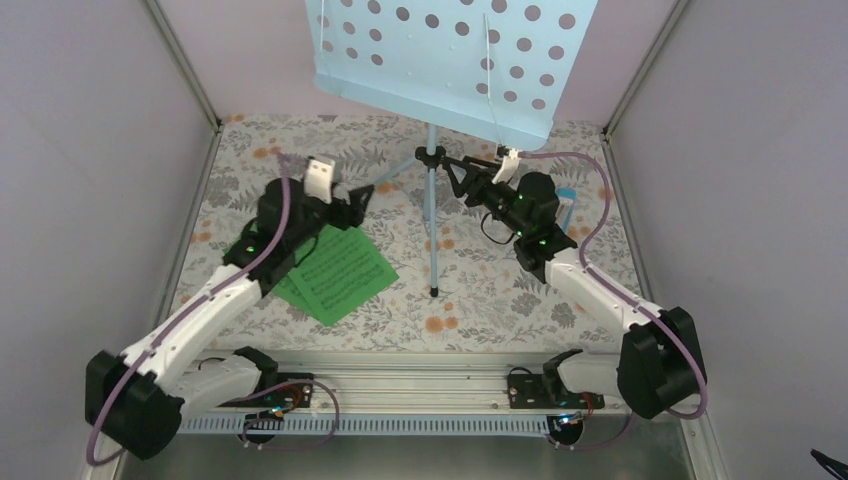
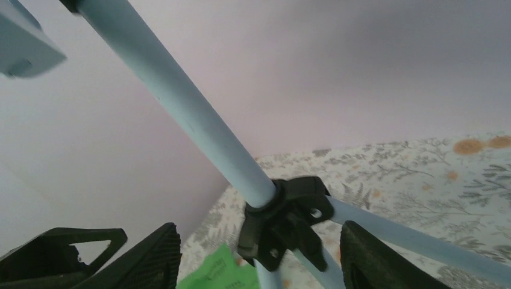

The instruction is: Pack up the instrument practice props

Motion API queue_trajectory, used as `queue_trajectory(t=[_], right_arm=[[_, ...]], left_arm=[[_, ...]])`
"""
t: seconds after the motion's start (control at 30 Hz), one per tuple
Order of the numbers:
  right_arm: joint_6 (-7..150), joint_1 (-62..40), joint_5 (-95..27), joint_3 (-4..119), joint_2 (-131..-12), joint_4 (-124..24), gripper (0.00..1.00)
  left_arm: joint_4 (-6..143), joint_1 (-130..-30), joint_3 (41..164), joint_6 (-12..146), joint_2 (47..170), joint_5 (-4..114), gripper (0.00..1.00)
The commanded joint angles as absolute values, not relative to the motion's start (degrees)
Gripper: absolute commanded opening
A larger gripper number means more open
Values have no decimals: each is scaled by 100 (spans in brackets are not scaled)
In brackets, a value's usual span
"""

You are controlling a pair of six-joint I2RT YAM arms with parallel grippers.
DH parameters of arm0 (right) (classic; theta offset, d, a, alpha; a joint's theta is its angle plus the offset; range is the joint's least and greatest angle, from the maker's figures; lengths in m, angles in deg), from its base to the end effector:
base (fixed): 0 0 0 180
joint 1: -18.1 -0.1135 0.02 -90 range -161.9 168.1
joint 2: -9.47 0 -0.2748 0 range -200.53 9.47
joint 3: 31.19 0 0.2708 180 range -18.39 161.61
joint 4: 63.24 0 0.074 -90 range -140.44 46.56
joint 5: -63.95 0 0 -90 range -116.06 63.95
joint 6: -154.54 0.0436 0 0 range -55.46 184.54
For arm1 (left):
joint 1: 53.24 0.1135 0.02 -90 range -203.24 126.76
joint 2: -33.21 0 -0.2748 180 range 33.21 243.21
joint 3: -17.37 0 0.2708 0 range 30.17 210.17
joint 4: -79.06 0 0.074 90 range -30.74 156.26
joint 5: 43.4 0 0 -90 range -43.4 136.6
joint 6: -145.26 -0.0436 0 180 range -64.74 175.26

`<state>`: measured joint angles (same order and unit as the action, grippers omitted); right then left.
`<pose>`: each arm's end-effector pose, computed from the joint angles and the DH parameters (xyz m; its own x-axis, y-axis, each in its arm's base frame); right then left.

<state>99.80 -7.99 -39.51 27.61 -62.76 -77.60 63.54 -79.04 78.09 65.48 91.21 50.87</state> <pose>0.2793 0.1480 0.3142 -0.3557 0.4510 -0.8186 -0.5283 0.6255 0.5741 0.2322 -0.1158 0.3334 -0.2849 -0.0588 -0.9568 0.4561 0.8696 -0.1893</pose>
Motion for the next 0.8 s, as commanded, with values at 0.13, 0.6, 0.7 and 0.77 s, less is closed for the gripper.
queue_trajectory(t=[0.13,0.6,0.7,0.77], right_arm=[[8584,-439,-4847,3176,-6804,-6955,55],[7847,-318,-5316,3555,-7254,-7279,29],[7659,-309,-5339,3646,-7320,-7242,22],[7524,-309,-5447,3683,-7349,-7231,20]], left_arm=[[8310,-9017,7703,7474,10495,5941,74],[8808,-9235,8216,7515,11986,6250,60],[8843,-9235,8349,7484,12204,6355,55],[8866,-9235,8409,7465,12307,6403,52]])
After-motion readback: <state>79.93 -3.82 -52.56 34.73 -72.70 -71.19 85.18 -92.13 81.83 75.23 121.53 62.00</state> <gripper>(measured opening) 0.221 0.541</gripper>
